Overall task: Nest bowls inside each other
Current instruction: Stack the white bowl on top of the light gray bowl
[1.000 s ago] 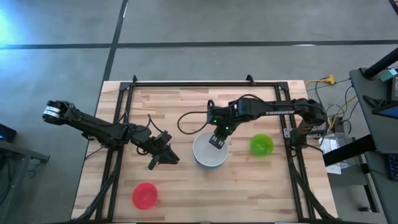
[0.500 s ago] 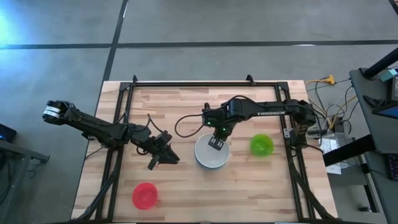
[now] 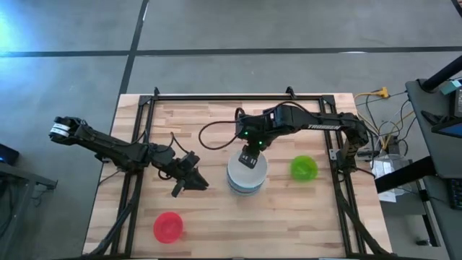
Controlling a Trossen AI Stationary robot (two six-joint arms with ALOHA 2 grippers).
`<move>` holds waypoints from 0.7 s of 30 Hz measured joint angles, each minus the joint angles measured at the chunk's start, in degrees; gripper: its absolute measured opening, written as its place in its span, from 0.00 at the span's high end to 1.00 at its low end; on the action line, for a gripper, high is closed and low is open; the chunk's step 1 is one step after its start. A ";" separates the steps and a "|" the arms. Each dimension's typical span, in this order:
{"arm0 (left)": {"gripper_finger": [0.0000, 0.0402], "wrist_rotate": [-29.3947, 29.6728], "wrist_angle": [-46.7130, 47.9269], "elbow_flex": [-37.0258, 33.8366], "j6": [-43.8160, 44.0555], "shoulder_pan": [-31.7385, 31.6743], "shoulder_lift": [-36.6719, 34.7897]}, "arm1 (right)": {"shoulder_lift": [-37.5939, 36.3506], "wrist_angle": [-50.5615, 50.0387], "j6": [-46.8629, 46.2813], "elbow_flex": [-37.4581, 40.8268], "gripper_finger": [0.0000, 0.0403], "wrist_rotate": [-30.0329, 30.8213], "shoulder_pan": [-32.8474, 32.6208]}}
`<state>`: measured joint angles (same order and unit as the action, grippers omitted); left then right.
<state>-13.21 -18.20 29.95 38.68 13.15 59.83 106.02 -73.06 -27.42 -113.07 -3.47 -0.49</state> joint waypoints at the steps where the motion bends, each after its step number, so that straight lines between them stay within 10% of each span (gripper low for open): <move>1: 0.80 0.00 -0.23 0.00 -0.01 0.00 0.00 | 0.00 0.00 0.03 -0.10 0.71 0.60 0.00; 21: 0.80 -0.14 -0.87 0.00 1.42 0.04 0.00 | 0.62 7.53 0.37 6.49 0.98 4.54 0.01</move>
<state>-13.35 -19.07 29.95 40.10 13.19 59.83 106.64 -65.53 -27.05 -106.57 1.07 -0.48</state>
